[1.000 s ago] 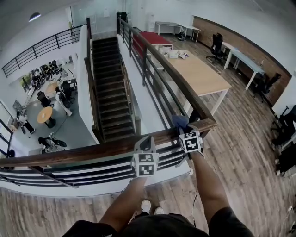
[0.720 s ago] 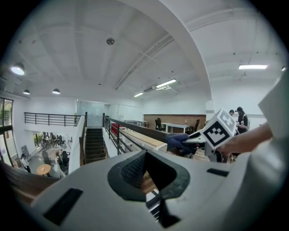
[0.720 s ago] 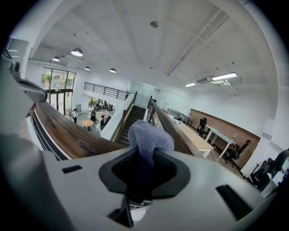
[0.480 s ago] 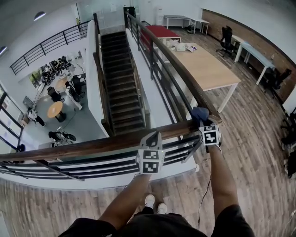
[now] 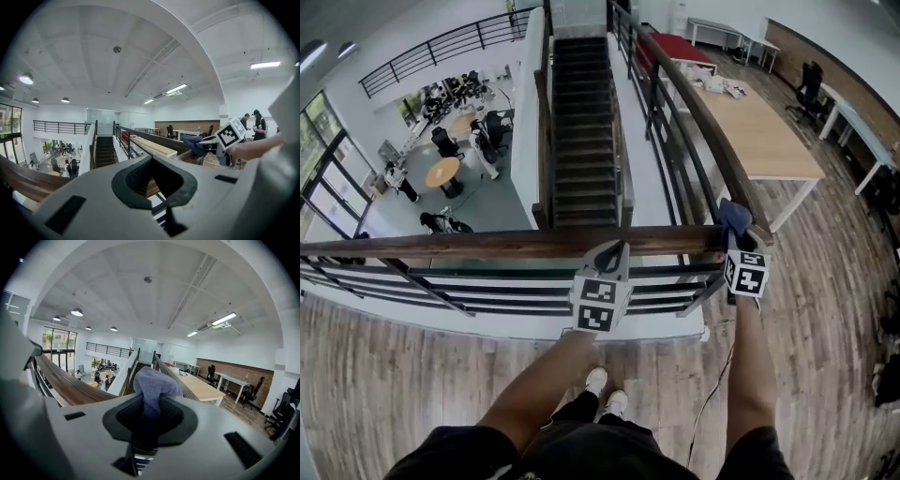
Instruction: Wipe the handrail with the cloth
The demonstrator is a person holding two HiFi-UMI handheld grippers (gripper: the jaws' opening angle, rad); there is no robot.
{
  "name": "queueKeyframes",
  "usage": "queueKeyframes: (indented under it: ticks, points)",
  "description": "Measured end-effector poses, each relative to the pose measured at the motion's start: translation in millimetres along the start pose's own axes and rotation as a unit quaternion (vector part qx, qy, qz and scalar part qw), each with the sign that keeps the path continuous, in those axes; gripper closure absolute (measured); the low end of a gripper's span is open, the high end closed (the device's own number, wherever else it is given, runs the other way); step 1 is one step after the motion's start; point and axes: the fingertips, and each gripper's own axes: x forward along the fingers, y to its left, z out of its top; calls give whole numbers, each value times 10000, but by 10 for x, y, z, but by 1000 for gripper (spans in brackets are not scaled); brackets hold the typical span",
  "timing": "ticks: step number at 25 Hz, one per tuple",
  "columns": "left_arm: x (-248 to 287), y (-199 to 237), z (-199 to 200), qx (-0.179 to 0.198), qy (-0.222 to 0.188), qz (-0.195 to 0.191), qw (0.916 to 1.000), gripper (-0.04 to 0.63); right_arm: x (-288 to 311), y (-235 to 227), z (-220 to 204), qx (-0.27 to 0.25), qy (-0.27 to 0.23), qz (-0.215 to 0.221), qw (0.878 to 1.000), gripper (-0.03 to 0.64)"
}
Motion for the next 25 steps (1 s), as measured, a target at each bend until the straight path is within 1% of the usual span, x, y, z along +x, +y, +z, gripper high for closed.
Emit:
queueKeyframes:
  ticks: [2,4,7,9,12,15,17,21,25]
  points:
    - [-147,159,-30,-126,-67,100,9998,594,-155,335,121,-38,-330,249,9991,541]
    - [-319,404,-101,-224,-141,266,9993,594,-301,787,216,-67,-580,556,9967,541]
    - [-612,811,-273,-299,-197,524,9980,594,-585,1587,294,30,-855,1128,9899,541]
    - [-845,1072,-420,-304,-203,647,9972,594,-824,2198,257,57,-946,1535,9836,541]
    - [-1254,1636,-679,-366,-220,974,9943,594,-1085,3184,129,95,-898,2084,9739,541]
    - [-1759,2399,-981,-517,-243,1491,9872,594,-1221,4202,35,258,-746,2615,9620,541]
    - [-2109,2876,-1179,-596,-211,1763,9823,594,-1255,4869,29,166,-684,2893,9547,541]
    - [-2743,3885,-1592,-800,-85,2181,9726,594,-1095,6208,138,22,-628,3271,9429,541]
    - [-3315,4813,-2108,-993,147,2447,9644,594,-798,7525,132,237,-366,3594,9322,541]
